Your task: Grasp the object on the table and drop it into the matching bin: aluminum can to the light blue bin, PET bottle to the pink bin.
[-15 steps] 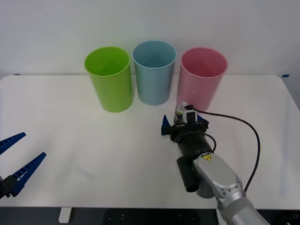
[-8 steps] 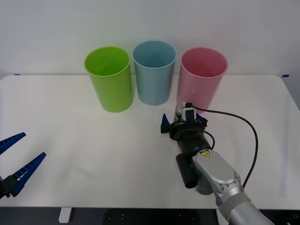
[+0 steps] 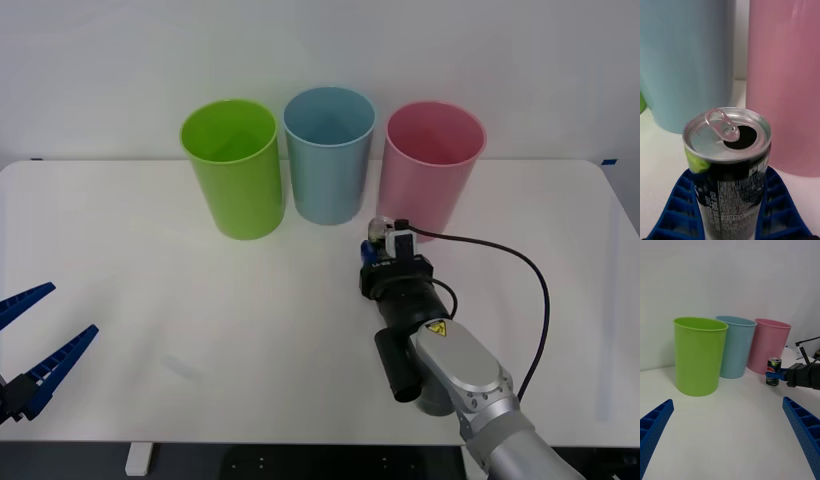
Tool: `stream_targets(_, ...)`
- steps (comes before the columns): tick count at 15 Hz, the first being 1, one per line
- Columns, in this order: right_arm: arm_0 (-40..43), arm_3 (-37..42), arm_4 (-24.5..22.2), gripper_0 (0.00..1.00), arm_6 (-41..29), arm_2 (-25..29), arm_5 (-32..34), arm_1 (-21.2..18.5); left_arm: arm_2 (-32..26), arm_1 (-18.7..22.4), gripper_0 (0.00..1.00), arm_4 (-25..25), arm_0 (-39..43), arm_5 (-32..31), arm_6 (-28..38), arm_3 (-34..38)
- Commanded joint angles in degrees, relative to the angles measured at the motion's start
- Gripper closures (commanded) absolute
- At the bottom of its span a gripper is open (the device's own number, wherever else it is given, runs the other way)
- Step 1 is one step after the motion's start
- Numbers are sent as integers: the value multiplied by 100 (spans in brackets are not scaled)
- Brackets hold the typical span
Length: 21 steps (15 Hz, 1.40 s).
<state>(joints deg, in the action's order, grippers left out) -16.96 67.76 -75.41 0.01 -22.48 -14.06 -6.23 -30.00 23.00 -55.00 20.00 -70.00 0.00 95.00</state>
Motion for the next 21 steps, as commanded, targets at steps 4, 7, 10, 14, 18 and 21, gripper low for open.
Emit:
stream_targets(4, 88, 229, -8, 100, -27, -11, 79, -63, 0, 0, 0, 0, 0, 0, 0, 0)
stream_targets(7, 457, 906, 62, 100, -88, -108, 246, -379, 0, 0, 0, 0, 0, 0, 0, 0)
stream_targets(10, 1064, 1846, 167, 100, -176, -213, 395, -836, 0, 0, 0, 0, 0, 0, 0, 0)
stream_targets(14, 1529, 2637, 255, 100, -255, 94, 1230, -1179, 0, 0, 0, 0, 0, 0, 0, 0)
stream_targets(18, 1679, 3059, 334, 100, -255, 604, 2320, -1381, 0, 0, 0, 0, 0, 0, 0, 0)
stream_targets(21, 1688, 3252, 616, 100, -212, 1026, 3085, -1513, 0, 0, 0, 0, 0, 0, 0, 0)
